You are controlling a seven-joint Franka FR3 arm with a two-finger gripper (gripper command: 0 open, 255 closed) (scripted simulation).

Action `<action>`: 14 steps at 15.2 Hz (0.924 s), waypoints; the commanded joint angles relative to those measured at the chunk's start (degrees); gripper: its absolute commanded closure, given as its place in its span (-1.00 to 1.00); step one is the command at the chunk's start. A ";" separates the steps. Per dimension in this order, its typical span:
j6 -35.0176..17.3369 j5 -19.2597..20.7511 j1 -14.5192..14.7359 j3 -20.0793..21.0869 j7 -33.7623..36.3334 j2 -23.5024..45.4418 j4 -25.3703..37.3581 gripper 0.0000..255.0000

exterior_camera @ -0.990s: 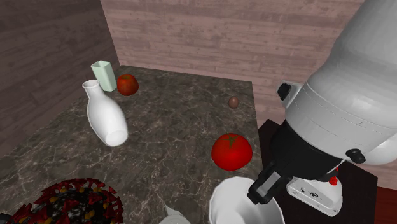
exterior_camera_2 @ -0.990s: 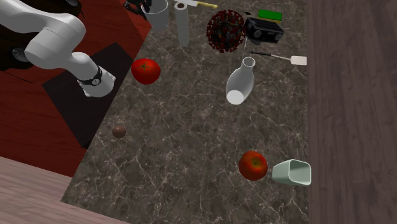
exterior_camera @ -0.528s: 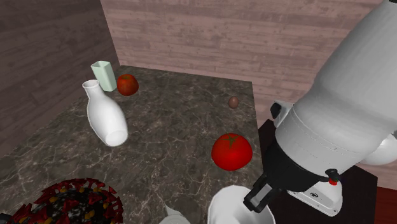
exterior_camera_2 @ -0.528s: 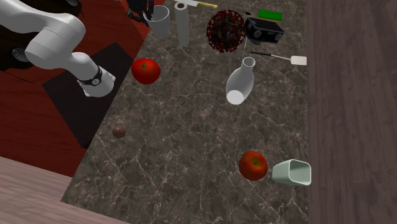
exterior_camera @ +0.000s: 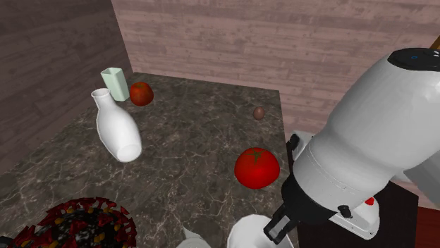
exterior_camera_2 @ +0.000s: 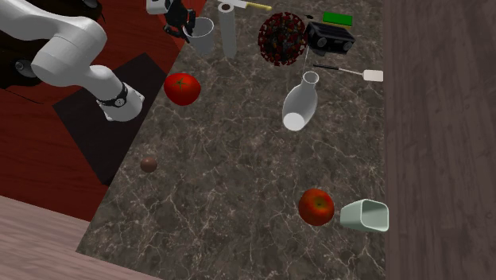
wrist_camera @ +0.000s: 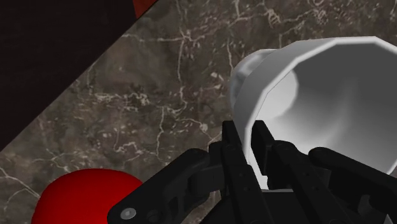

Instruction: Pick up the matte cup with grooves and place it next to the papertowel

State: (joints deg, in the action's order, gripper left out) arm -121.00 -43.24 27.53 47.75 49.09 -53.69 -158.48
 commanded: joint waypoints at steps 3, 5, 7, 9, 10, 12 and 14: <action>-3.51 -2.22 0.33 2.40 -0.43 1.52 -1.92 1.00; -5.05 -3.12 0.29 3.45 -0.68 2.39 -2.56 1.00; -5.04 -3.12 0.29 3.45 -0.68 2.38 -2.56 1.00; -5.04 -3.12 0.29 3.46 -0.68 2.38 -2.56 1.00; -5.04 -3.12 0.29 3.46 -0.68 2.38 -2.56 1.00; -5.04 -3.13 0.29 3.46 -0.68 2.38 -2.56 1.00; -5.05 -3.12 0.28 3.46 -0.69 2.39 -2.56 -1.00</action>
State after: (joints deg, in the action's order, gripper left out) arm -126.04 -46.37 27.82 51.21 48.40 -51.30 -161.04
